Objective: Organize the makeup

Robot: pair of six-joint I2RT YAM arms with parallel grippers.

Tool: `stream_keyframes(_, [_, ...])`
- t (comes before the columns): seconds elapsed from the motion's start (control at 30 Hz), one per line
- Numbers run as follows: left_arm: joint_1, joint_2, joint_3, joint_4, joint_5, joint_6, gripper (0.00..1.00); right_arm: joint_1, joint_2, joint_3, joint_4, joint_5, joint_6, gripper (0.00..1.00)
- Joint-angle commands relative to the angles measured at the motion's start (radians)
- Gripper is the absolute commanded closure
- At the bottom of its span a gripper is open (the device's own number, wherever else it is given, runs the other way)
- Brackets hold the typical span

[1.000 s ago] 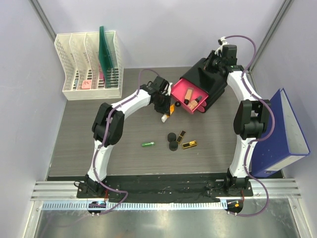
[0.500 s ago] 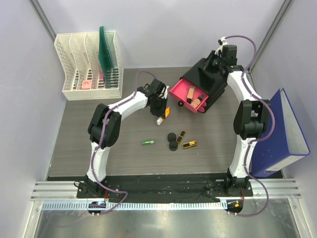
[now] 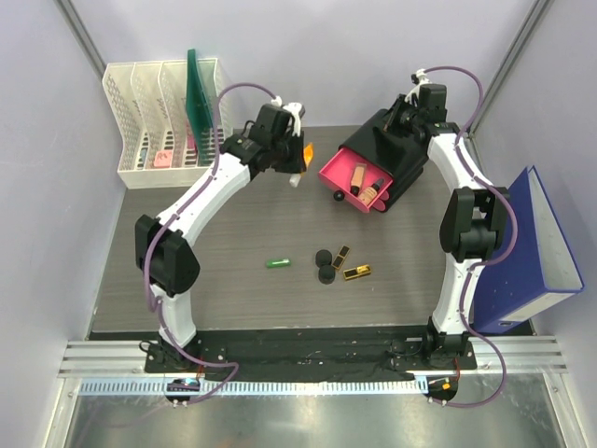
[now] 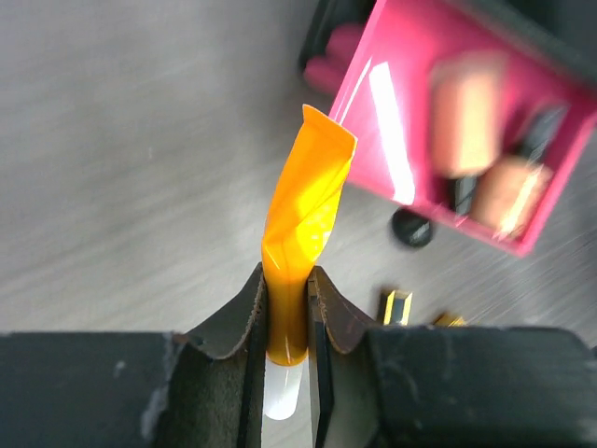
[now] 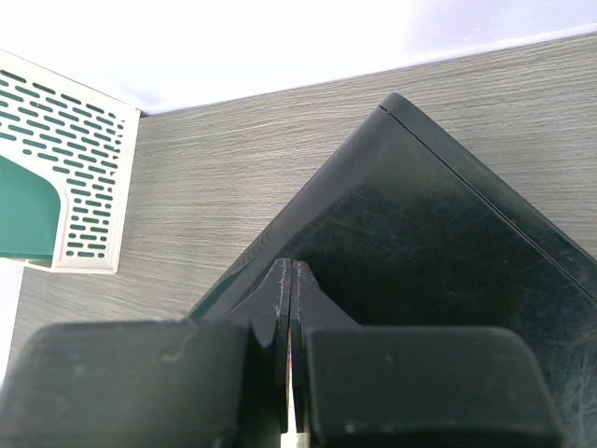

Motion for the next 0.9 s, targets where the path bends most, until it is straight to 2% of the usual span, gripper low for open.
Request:
stream_keyframes(0.0, [0.004,0.081,0.204,0.039,0.079,-0.056,1.0,0.0,0.134,-0.09,-0.333,0.071,-0.043,0.99])
stream_keyframes(0.17, [0.004,0.213,0.39,0.069,0.2,-0.145,1.0,-0.001,0.131,-0.093,-0.331,0.07,-0.042,0.99])
stream_keyframes(0.27, [-0.001,0.26,0.419,0.125,0.232,-0.194,1.0,0.0,0.131,-0.097,-0.33,0.071,-0.042,0.99])
stream_keyframes(0.6, [-0.041,0.348,0.421,0.272,0.274,-0.272,1.0,-0.001,0.131,-0.097,-0.328,0.07,-0.043,0.99])
stream_keyframes(0.73, [-0.056,0.377,0.434,0.278,0.272,-0.281,1.0,-0.001,0.133,-0.096,-0.328,0.07,-0.043,0.99])
stream_keyframes(0.87, [-0.064,0.373,0.378,0.263,0.26,-0.264,1.0,-0.001,0.134,-0.093,-0.328,0.068,-0.043,0.99])
